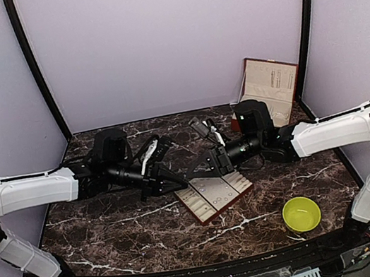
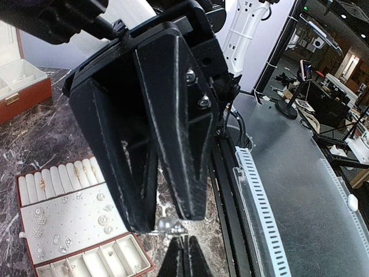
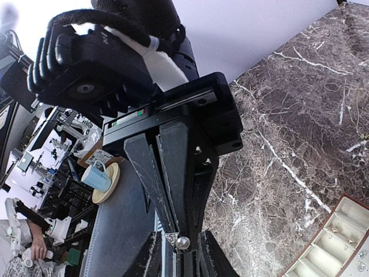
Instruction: Organize the mixed jewelry
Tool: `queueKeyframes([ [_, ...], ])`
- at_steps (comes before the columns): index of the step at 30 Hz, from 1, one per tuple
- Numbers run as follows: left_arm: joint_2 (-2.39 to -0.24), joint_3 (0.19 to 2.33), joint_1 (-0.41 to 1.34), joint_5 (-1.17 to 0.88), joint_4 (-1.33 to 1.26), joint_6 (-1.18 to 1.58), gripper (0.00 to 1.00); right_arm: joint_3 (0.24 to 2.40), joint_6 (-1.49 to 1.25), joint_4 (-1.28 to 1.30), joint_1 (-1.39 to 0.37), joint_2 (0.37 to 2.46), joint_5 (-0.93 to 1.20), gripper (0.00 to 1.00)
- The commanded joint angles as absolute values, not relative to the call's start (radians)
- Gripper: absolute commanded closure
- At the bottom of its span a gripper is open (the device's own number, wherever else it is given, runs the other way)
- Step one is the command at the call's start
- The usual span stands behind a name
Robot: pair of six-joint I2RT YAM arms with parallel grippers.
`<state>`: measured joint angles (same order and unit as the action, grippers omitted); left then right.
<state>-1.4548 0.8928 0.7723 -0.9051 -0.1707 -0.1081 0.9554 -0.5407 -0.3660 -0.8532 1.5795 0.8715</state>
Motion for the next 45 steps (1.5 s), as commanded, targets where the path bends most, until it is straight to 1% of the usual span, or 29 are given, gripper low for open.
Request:
queueKeyframes([
  [1, -1.452, 0.878, 0.773, -0.917, -0.178, -0.12, 1.0, 0.969, -0.536, -0.394, -0.861, 1.574, 0.879, 0.71],
  [7, -1.449, 0.88, 0.772, -0.929, -0.182, -0.11, 1.0, 0.973, -0.523, -0.39, -0.861, 1.577, 0.893, 0.62],
  [13, -1.452, 0.882, 0.773, -0.937, -0.179, -0.108, 1.0, 0.989, -0.518, -0.39, -0.867, 1.593, 0.908, 0.61],
  [17, -1.455, 0.883, 0.773, -0.939, -0.179, -0.107, 1.0, 0.993, -0.516, -0.388, -0.871, 1.597, 0.914, 0.63],
  [22, -1.452, 0.879, 0.774, -0.932, -0.182, -0.106, 1.0, 0.989, -0.51, -0.369, -0.872, 1.589, 0.912, 0.72],
  [25, -1.45, 0.877, 0.773, -0.928, -0.185, -0.105, 1.0, 0.979, -0.505, -0.351, -0.872, 1.577, 0.905, 0.74],
  [45, -1.45, 0.873, 0.774, -0.913, -0.187, -0.104, 1.0, 0.966, -0.499, -0.327, -0.871, 1.549, 0.883, 0.8],
])
